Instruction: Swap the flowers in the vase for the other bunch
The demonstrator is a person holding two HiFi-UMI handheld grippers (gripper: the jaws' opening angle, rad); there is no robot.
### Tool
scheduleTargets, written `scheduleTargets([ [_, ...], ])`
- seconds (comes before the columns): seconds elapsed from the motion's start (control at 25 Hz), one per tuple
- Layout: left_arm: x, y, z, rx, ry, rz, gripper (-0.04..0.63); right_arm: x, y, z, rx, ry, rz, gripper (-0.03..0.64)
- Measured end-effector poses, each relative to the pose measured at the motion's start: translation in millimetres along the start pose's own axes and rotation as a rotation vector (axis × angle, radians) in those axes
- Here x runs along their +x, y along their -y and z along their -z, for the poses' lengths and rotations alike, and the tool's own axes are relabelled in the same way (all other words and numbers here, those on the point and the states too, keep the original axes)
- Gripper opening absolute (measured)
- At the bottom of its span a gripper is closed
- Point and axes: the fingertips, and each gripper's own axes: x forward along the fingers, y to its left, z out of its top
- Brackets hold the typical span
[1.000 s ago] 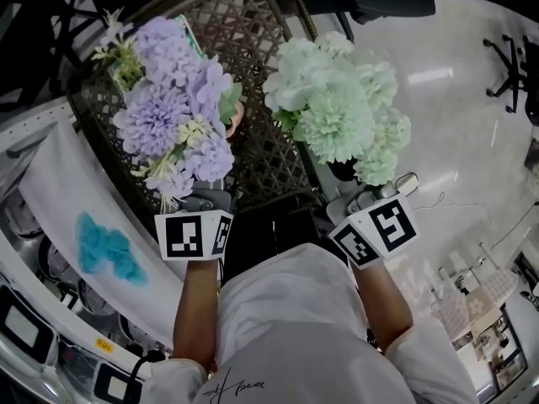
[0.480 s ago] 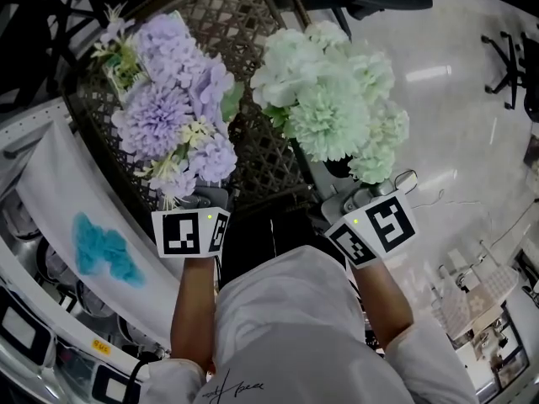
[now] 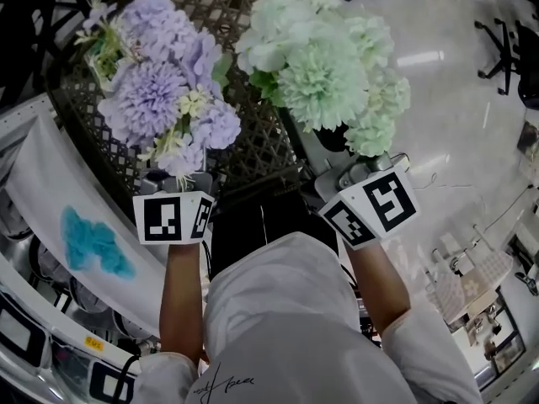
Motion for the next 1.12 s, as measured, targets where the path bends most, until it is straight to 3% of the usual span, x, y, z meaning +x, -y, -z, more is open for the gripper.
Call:
scheduleTargets([
  [0.48, -2, 1, 6, -0.009, 0.006, 0.005, 0.133, 0, 2, -2, -0.006, 0.003, 0.001, 0.077],
  [1.12, -20, 1, -3, -0.039, 0.034, -0.022, 0.146, -17, -13, -22, -0.029, 0.035, -0.016, 0.078],
])
